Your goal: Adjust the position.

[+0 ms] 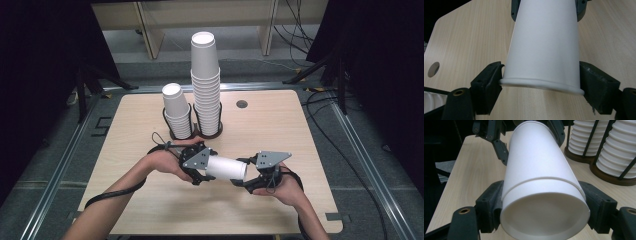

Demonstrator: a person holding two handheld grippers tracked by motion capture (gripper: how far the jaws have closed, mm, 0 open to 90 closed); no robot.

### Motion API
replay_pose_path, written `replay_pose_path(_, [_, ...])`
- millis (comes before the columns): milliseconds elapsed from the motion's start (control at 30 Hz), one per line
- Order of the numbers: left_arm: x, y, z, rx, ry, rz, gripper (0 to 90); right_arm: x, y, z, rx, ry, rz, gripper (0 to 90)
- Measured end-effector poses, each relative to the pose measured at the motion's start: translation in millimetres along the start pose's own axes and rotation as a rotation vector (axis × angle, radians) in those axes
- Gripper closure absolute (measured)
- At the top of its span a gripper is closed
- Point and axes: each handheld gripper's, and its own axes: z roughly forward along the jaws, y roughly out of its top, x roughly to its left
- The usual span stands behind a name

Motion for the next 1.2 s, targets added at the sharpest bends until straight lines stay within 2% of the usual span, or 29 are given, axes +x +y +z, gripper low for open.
replay_pose_path(300, [0.7, 0.5, -3.3, 0.004, 0.003, 0.015, 24.0, -0.4, 0.2, 2.9, -0.015, -0.006, 0.004, 26.3])
replay_pose_path(333, [0.8, 0.7, -3.6, 0.005, 0.007, 0.020, 24.1, 0.3, 0.3, 2.3, -0.004, 0.001, 0.018, 26.3])
replay_pose_path(467, [1.1, 1.3, -4.6, 0.010, 0.008, 0.023, 24.4, -0.9, 1.0, 3.2, -0.010, -0.006, 0.004, 26.2])
replay_pose_path(633, [1.4, 1.1, -5.0, 0.008, 0.011, 0.023, 24.7, -0.7, 1.7, 3.9, -0.018, -0.009, 0.010, 26.1])
replay_pose_path(667, [2.9, 1.4, -6.2, 0.023, 0.005, 0.043, 24.7, -0.9, 1.8, 3.7, -0.014, -0.007, 0.009, 26.1])
replay_pose_path(800, [2.6, 1.9, -6.3, 0.016, 0.010, 0.035, 24.9, -0.6, 1.5, 3.9, -0.012, -0.007, 0.026, 25.5])
replay_pose_path(833, [2.4, 2.7, -6.8, 0.018, 0.005, 0.025, 25.0, -2.0, 1.7, 4.1, -0.016, -0.009, 0.010, 25.1])
replay_pose_path(867, [2.7, 3.0, -7.1, 0.021, 0.009, 0.032, 25.0, -0.5, 1.5, 3.7, -0.009, -0.006, 0.033, 23.9])
replay_pose_path(967, [3.9, 3.7, -9.3, 0.033, 0.015, 0.038, 25.1, -2.0, 2.0, 3.5, -0.014, -0.011, 0.021, 20.3])
replay_pose_path(1067, [4.8, 5.1, -12.3, 0.041, 0.020, 0.036, 25.3, -0.5, 1.9, 2.3, -0.007, -0.015, 0.052, 18.5])
replay_pose_path(1133, [5.3, 6.0, -13.0, 0.053, 0.021, 0.046, 25.3, -1.4, 2.7, 2.5, -0.006, -0.012, 0.031, 17.9])
replay_pose_path(1200, [5.7, 6.3, -13.4, 0.086, 0.016, 0.064, 25.4, -1.8, 3.8, 2.4, -0.006, -0.027, 0.034, 15.6])
